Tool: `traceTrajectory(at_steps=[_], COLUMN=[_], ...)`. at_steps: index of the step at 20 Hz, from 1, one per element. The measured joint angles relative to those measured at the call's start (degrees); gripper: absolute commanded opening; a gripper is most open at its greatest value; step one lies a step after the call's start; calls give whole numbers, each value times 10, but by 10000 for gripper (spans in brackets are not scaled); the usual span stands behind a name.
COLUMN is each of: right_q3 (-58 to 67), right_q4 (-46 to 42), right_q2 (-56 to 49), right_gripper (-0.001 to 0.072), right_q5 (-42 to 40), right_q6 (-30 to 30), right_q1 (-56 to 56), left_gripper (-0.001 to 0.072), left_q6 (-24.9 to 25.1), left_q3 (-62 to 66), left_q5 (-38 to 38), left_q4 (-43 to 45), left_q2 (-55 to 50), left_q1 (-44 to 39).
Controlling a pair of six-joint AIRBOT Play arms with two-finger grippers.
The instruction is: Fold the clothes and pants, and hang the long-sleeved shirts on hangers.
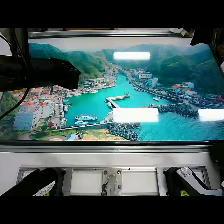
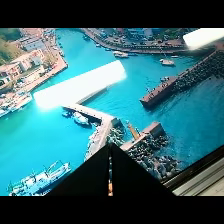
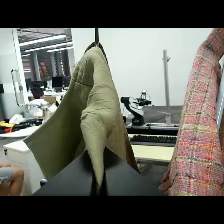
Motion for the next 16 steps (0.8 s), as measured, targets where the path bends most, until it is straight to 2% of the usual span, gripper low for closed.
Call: traceTrajectory(at_steps=[1,2,3,12,16], right_q3=[-1,-2,-2,-3,-3], right_q4=[0,0,0,0,0], right_q2=[1,3,4,40,68], right_gripper=[48,315,430,433,433], right_q5=[3,10,18,43,91], right_q6=[1,2,2,2,2], right_q1=[0,0,0,0,0], left_gripper=[10,11,10,10,10], left_q6=[0,0,0,0,0], left_q3=[0,0,0,0,0], left_q5=[3,4,8,12,12], left_q4=[0,0,0,0,4], left_q2=[0,0,0,0,0], left_q1=[0,0,0,0,0])
